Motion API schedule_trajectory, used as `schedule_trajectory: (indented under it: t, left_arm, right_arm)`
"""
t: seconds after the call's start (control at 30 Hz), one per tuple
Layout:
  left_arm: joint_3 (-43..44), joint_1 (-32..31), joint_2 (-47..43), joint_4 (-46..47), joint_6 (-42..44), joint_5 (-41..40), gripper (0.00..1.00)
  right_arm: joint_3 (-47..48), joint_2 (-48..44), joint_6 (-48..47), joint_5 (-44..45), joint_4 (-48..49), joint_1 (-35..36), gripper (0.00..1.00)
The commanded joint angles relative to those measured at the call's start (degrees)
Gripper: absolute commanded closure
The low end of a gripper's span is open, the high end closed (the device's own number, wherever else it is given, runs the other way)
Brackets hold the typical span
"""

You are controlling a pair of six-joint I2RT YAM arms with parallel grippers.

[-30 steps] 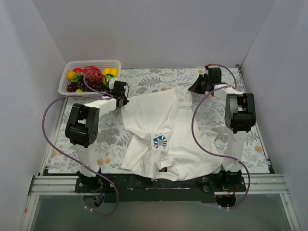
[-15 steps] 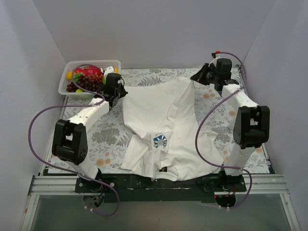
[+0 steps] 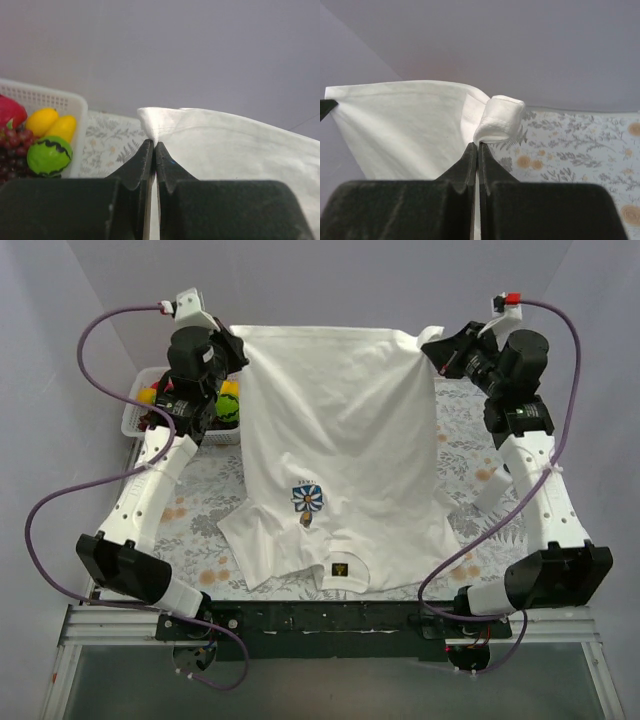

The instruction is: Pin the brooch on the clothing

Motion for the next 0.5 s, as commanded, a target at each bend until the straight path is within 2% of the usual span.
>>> schedule_trajectory:
  t: [0.0,0.27,0.47]
  left_arm:
    - [8.94,0.09,-5.61,-2.71,4.25,0.08,1.00]
    - [23.11,0.09,-6.06,-5.61,6.89,5.61,1.00]
    - [25.14,0.09,-10.88,-5.70,8.04,6.58,1.00]
  right_arm:
    - [6.06,-6.49,-1.38,-0.29,3.45,-0.05,0.99]
    - [12.66,-11.94,-3.84,0.05,3.79,-0.22,0.99]
    - [9.41,-19.05,-4.28,0.32,7.93,-0.14,0.99]
